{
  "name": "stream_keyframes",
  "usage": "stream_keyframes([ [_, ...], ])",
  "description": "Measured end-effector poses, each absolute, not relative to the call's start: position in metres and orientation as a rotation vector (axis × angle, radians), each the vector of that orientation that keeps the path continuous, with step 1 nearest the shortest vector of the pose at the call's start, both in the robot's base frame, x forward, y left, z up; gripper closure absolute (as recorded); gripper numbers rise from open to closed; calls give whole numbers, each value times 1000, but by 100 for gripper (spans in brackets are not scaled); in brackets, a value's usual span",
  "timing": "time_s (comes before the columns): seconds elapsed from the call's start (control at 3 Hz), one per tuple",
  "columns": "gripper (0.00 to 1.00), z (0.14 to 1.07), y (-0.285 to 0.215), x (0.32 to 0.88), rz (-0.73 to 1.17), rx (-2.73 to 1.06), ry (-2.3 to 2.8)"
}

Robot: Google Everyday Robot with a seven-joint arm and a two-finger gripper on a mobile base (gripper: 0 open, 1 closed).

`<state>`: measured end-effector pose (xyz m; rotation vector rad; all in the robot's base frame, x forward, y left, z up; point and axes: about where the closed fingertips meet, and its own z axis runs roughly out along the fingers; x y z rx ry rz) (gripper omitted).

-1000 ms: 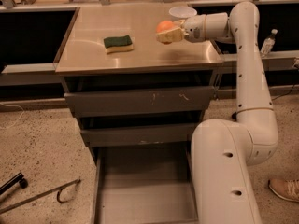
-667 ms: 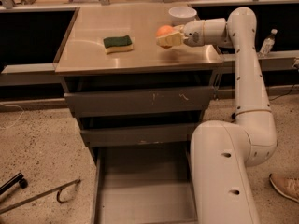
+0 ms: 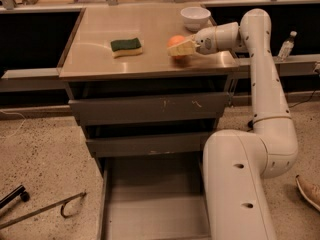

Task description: Pick orange from bottom drawer and place on counter

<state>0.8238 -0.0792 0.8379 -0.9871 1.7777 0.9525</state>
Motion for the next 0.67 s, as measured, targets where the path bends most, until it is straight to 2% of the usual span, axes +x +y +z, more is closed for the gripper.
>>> stream_keyframes([
  [0.33, 100, 830, -82, 822, 947, -988, 1822],
  [0.67, 82, 830, -83, 823, 945, -986, 1825],
])
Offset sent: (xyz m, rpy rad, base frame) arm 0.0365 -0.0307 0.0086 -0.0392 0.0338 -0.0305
